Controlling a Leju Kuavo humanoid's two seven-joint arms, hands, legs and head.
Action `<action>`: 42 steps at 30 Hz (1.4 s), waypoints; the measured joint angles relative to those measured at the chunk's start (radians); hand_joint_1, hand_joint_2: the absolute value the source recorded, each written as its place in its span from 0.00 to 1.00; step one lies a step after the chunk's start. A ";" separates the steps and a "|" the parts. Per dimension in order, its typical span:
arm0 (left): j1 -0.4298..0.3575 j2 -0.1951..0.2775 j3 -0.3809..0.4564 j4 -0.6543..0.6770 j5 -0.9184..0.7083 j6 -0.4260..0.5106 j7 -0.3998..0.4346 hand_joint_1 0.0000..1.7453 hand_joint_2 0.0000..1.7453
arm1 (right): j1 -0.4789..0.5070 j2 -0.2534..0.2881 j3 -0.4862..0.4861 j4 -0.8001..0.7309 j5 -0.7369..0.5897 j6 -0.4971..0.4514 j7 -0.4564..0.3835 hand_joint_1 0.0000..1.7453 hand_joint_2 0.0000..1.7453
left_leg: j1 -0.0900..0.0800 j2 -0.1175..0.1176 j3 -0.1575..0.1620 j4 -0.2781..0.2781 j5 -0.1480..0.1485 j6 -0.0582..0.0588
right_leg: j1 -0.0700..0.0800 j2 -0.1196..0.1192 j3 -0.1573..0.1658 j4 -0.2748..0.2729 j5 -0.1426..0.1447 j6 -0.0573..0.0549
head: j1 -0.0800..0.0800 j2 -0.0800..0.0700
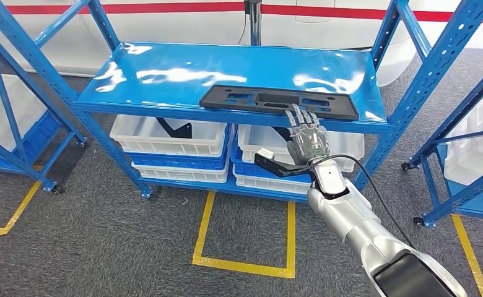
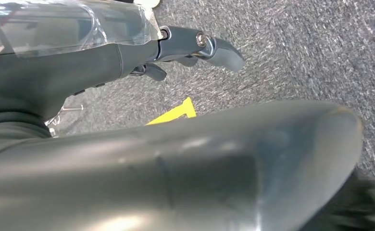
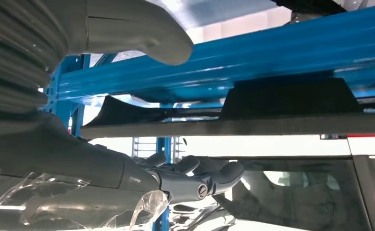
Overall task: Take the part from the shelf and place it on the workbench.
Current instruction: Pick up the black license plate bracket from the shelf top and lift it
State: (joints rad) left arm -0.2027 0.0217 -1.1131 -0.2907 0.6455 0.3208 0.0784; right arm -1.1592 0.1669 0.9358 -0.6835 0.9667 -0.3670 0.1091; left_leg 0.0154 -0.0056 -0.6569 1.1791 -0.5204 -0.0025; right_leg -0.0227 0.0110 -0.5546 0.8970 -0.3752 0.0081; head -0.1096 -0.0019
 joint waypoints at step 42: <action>0.001 -0.004 0.006 0.002 -0.020 0.002 -0.008 0.00 0.00 | 0.011 0.098 0.002 0.011 -0.002 0.036 -0.045 0.00 1.00 | -0.024 -0.001 0.101 -0.314 0.191 0.056 | 0.015 0.003 0.034 0.017 -0.063 0.024 | 0.001 0.000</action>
State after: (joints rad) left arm -0.2016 0.0181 -1.1071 -0.2889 0.6259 0.3230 0.0700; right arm -1.1480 0.2649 0.9373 -0.6722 0.9645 -0.3308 0.0640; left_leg -0.0084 -0.0064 -0.5560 0.8652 -0.3289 0.0532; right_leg -0.0076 0.0144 -0.5201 0.9136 -0.4380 0.0326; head -0.1089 -0.0017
